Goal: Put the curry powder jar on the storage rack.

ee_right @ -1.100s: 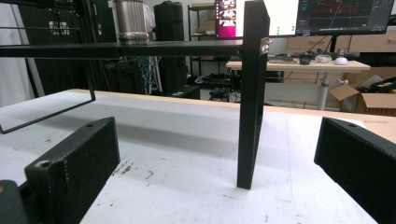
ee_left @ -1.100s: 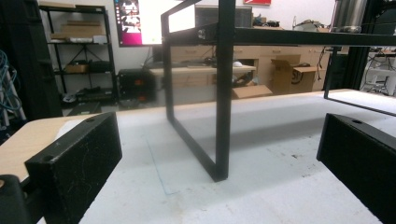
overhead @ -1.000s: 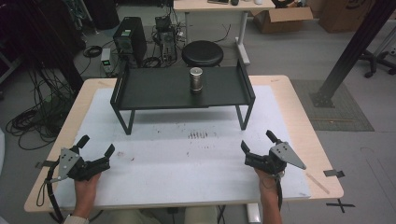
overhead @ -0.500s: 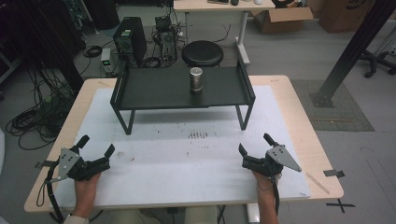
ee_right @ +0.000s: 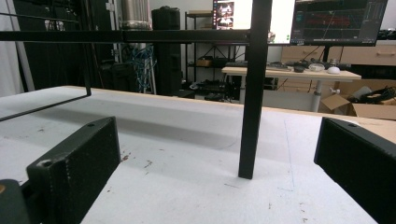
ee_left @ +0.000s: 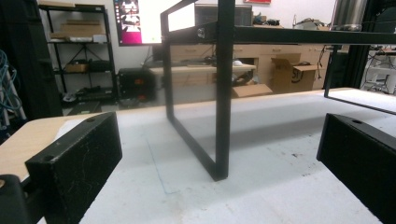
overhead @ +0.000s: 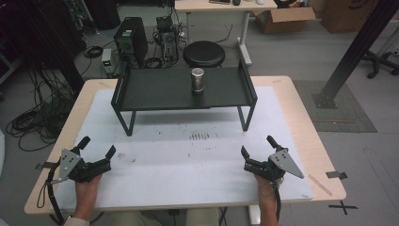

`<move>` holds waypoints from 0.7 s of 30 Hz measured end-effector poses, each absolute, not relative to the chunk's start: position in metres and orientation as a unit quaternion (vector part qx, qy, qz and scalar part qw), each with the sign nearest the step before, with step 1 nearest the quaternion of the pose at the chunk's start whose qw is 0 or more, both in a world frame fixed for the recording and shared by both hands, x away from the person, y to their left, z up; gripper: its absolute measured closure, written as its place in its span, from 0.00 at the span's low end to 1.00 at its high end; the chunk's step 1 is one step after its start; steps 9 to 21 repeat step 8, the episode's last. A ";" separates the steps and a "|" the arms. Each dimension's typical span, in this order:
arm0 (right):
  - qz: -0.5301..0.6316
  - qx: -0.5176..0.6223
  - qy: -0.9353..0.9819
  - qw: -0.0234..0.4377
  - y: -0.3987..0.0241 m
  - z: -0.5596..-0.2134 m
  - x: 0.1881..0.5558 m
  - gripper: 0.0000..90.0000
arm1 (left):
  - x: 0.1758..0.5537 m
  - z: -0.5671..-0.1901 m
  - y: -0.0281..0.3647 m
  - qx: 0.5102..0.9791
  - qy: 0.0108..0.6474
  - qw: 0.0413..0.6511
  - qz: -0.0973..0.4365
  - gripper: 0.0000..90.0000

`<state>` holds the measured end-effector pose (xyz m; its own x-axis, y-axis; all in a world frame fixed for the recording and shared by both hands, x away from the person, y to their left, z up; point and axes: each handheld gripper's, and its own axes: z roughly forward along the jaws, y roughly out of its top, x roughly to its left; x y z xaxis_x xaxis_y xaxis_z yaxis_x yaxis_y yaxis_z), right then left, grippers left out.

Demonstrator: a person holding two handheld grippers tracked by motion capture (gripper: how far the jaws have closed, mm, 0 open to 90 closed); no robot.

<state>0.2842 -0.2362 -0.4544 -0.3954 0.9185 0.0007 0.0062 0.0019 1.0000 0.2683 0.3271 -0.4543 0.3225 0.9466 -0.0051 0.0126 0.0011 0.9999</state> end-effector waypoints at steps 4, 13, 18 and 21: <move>0.590 0.389 0.591 0.388 -0.236 -0.454 0.284 0.00 | 0.268 -0.454 0.327 0.577 0.416 0.573 0.407 0.00; 0.591 0.389 0.591 0.387 -0.236 -0.454 0.284 0.00 | 0.268 -0.454 0.327 0.576 0.416 0.574 0.407 0.00; 0.591 0.389 0.591 0.387 -0.236 -0.454 0.284 0.00 | 0.268 -0.454 0.327 0.576 0.416 0.574 0.407 0.00; 0.591 0.389 0.591 0.387 -0.236 -0.454 0.284 0.00 | 0.268 -0.454 0.327 0.576 0.416 0.574 0.407 0.00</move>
